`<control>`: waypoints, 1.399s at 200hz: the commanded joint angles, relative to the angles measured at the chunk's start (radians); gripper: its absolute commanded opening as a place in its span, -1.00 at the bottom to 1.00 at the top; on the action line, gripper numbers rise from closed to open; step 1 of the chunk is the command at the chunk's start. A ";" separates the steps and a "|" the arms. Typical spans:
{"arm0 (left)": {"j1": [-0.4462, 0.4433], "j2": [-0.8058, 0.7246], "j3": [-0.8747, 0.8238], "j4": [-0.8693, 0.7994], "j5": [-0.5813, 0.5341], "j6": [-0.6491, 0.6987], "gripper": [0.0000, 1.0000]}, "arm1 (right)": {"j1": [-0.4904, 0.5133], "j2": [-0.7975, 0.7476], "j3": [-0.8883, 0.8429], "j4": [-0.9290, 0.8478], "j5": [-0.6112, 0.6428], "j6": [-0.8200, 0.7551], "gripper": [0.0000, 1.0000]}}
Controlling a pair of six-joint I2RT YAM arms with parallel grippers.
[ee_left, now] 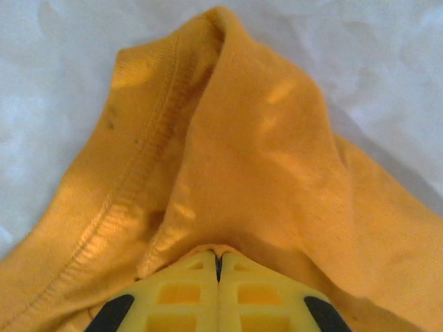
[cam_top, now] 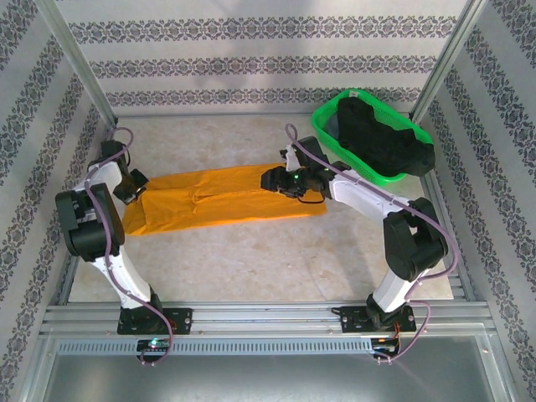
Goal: Fold and stack the t-shirts
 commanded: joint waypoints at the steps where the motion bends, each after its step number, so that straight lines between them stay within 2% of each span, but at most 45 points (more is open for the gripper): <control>1: -0.006 0.026 0.054 -0.054 -0.060 0.038 -0.43 | -0.018 -0.038 -0.029 -0.009 0.035 -0.001 0.04; 18: -0.012 -0.001 0.062 -0.075 -0.080 0.025 -0.06 | -0.048 -0.040 -0.036 -0.029 0.067 -0.009 -0.02; 36: -0.032 -0.089 0.034 -0.097 -0.122 -0.013 -0.01 | -0.089 -0.026 -0.023 -0.062 0.129 -0.029 -0.11; 59: -0.063 -0.241 -0.082 -0.105 -0.073 -0.171 -0.13 | -0.126 0.054 0.080 -0.163 0.224 -0.103 -0.30; 72: -0.094 -0.319 -0.169 -0.100 -0.028 -0.282 -0.32 | -0.132 0.132 0.177 -0.254 0.300 -0.149 -0.38; 87: -0.161 -0.388 -0.279 -0.052 0.044 -0.413 -0.46 | -0.150 0.231 0.286 -0.330 0.338 -0.179 -0.52; 98: -0.224 -0.410 -0.326 -0.032 0.076 -0.487 -0.48 | -0.159 0.299 0.366 -0.381 0.376 -0.199 -0.59; 118: -0.320 -0.433 -0.414 0.036 0.080 -0.632 -0.49 | -0.167 0.414 0.509 -0.475 0.431 -0.230 -0.61; 142: -0.352 -0.400 -0.492 0.115 0.076 -0.747 -0.51 | -0.167 0.526 0.637 -0.578 0.479 -0.251 -0.59; 191: -0.335 -0.284 -0.459 0.119 0.011 -0.722 -0.53 | -0.155 0.678 0.781 -0.784 0.553 -0.292 -0.47; 216: -0.308 -0.201 -0.400 0.119 -0.003 -0.688 -0.55 | -0.143 0.702 0.797 -0.869 0.573 -0.303 -0.46; 255: -0.284 -0.068 -0.202 0.098 -0.029 -0.563 -0.56 | -0.100 0.621 0.674 -0.911 0.651 -0.287 -0.44; 280: -0.286 0.078 -0.011 0.067 0.033 -0.490 -0.56 | -0.069 0.544 0.533 -0.884 0.654 -0.243 -0.44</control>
